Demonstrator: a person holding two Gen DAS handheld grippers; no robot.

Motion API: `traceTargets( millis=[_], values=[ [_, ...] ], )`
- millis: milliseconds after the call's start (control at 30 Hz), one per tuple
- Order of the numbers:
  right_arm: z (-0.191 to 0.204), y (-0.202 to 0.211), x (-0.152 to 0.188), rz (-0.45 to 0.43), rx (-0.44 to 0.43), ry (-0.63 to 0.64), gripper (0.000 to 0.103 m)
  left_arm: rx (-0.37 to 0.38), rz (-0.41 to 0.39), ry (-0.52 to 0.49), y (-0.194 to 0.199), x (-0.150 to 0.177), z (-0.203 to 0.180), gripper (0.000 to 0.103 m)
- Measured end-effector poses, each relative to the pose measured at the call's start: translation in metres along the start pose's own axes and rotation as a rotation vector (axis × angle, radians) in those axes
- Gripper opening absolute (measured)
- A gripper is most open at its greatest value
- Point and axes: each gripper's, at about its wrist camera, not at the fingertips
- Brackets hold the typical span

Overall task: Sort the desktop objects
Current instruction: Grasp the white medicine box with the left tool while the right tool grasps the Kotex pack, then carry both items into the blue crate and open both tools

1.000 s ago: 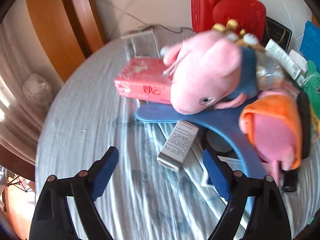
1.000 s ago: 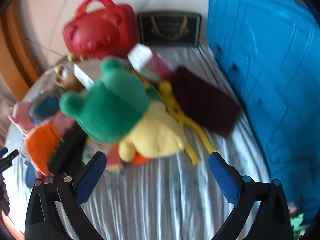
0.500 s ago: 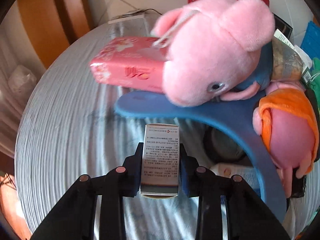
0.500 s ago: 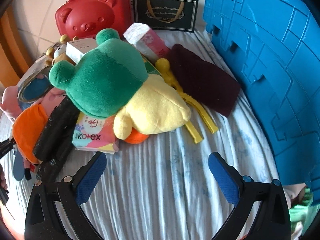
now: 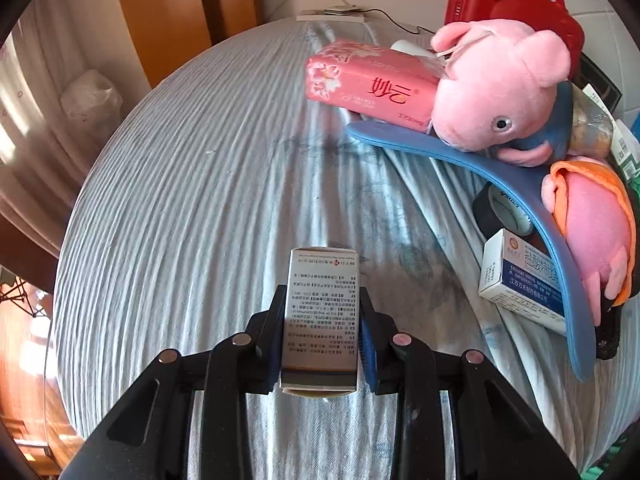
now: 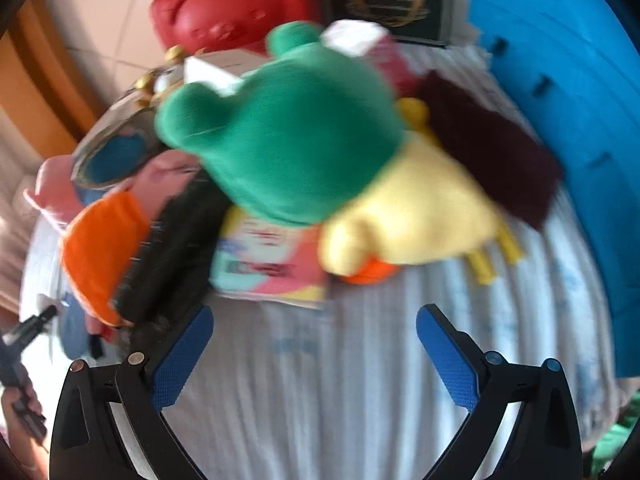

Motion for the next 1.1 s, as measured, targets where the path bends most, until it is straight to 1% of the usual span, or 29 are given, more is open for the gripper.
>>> traceTargets(
  millis=[133,267,367,400,433,467,533,633,667,800,900,1000,1067,1100],
  values=[
    [0.019,-0.023,-0.012,0.017,0.008,0.046,0.102,0.009,-0.007,0.027,-0.003,-0.002,0.005,0.031],
    [0.021,-0.052,-0.021,0.051,0.043,0.033,0.101,0.025,-0.021,0.03,-0.001,-0.011,0.007,0.031],
    [0.022,-0.063,-0.024,0.05,0.07,0.025,0.091,0.027,-0.032,0.013,0.003,-0.014,0.004,0.031],
    [0.023,-0.063,-0.024,0.048,0.079,0.029,0.083,0.027,-0.037,0.007,0.006,-0.014,0.002,0.031],
    [0.024,-0.062,-0.024,0.046,0.074,0.034,0.075,0.026,-0.041,0.003,0.004,-0.02,0.004,0.031],
    [0.024,-0.058,-0.022,0.049,0.064,0.037,0.071,0.023,-0.046,-0.003,0.006,-0.023,0.003,0.031],
    [0.023,-0.052,-0.017,0.061,0.046,0.041,0.069,0.022,-0.053,-0.009,0.01,-0.027,0.001,0.031],
    [0.016,-0.033,0.001,0.078,-0.011,0.019,0.068,0.032,-0.079,-0.021,0.023,-0.031,-0.005,0.031],
    [0.013,-0.025,0.009,0.079,-0.027,0.01,0.068,0.039,-0.09,-0.027,0.033,-0.027,-0.008,0.031],
    [0.001,0.013,0.032,0.053,-0.048,0.003,0.067,0.079,-0.129,-0.056,0.056,-0.032,-0.029,0.031],
    [-0.01,0.046,0.035,-0.012,-0.033,-0.003,0.067,0.113,-0.164,-0.097,0.074,-0.036,-0.054,0.031],
    [-0.023,0.086,0.028,-0.116,-0.012,-0.018,0.067,0.146,-0.2,-0.141,0.099,-0.036,-0.081,0.031],
    [-0.032,0.117,0.029,-0.19,0.003,-0.036,0.067,0.177,-0.218,-0.167,0.116,-0.036,-0.102,0.031],
    [-0.037,0.131,0.024,-0.224,0.013,-0.044,0.067,0.196,-0.228,-0.181,0.123,-0.036,-0.113,0.031]
  ],
)
Point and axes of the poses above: each gripper's, at about its wrist camera, not at the fingertips, and y roughly against the way its jaws point, z to its left, x to its underside, and after that the axes turned 8 degrees about y, right-handed
